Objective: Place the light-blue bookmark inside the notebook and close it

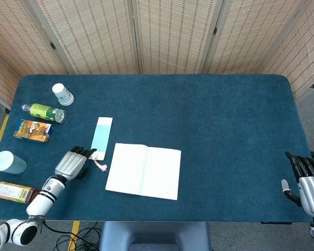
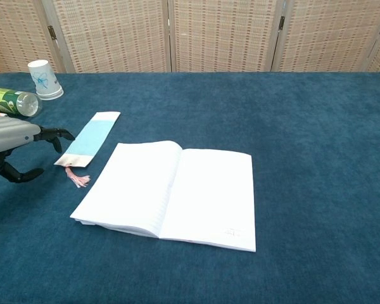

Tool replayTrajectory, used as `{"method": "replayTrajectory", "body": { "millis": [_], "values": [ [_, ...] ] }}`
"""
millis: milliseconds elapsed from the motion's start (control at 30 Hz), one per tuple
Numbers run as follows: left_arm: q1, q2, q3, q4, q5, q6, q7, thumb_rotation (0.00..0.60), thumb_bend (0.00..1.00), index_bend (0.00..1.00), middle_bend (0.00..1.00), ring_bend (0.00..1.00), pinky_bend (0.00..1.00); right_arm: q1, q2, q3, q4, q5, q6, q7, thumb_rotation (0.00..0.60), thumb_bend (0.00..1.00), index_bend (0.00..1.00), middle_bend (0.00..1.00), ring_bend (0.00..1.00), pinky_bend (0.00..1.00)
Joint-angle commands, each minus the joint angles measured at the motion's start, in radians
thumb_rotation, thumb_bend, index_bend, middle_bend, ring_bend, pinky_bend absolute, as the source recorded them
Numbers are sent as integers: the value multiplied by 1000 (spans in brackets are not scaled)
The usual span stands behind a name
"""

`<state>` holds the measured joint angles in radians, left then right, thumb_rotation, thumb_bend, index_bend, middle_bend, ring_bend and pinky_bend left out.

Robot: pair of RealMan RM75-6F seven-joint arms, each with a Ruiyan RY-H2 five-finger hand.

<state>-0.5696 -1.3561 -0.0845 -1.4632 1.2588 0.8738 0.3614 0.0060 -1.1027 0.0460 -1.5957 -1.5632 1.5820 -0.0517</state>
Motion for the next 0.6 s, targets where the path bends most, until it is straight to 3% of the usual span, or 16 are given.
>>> {"method": "replayTrajectory", "body": {
  "millis": [33, 600],
  "values": [
    [-3, -4, 7, 12, -26, -6, 11, 600, 497, 120, 276, 196, 185, 1, -1, 1, 1, 0, -2, 0, 600, 388, 35, 186, 149, 162],
    [-35, -47, 30, 26, -72, -9, 75, 600, 497, 124, 276, 195, 184, -10, 4, -1, -8, -1, 11, -8, 600, 387, 35, 186, 148, 162]
  ]
}}
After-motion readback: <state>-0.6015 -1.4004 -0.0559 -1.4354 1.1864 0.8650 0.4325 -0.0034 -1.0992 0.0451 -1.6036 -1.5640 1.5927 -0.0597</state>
